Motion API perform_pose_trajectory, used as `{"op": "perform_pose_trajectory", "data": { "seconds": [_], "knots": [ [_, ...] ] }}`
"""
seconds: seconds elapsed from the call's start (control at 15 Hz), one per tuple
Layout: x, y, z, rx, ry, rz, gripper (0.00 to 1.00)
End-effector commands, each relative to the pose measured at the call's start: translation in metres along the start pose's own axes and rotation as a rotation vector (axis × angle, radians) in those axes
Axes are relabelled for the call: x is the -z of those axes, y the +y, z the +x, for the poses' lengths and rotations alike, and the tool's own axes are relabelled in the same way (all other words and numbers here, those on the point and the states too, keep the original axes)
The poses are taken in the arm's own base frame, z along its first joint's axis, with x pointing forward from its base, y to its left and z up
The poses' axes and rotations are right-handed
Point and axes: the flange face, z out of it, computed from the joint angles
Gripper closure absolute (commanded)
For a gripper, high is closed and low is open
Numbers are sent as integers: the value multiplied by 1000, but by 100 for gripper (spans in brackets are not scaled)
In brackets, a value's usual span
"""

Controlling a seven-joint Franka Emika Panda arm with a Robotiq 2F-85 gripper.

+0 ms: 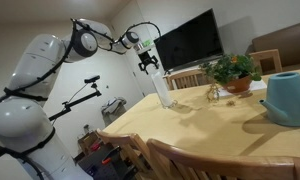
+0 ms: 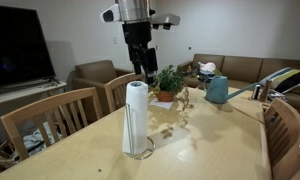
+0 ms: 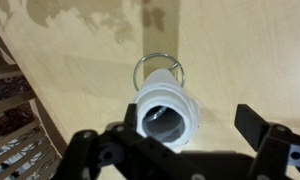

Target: Take the paper towel roll off the stand

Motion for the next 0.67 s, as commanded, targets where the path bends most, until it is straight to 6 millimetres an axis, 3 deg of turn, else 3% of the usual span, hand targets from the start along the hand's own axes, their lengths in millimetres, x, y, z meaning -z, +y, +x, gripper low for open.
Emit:
{"op": "perform_pose_trajectory", "data": {
  "seconds": [0.0, 0.6],
  "knots": [
    [4, 7, 2, 27, -38, -13, 0],
    [-5, 20, 6, 97, -75, -49, 0]
  ]
}}
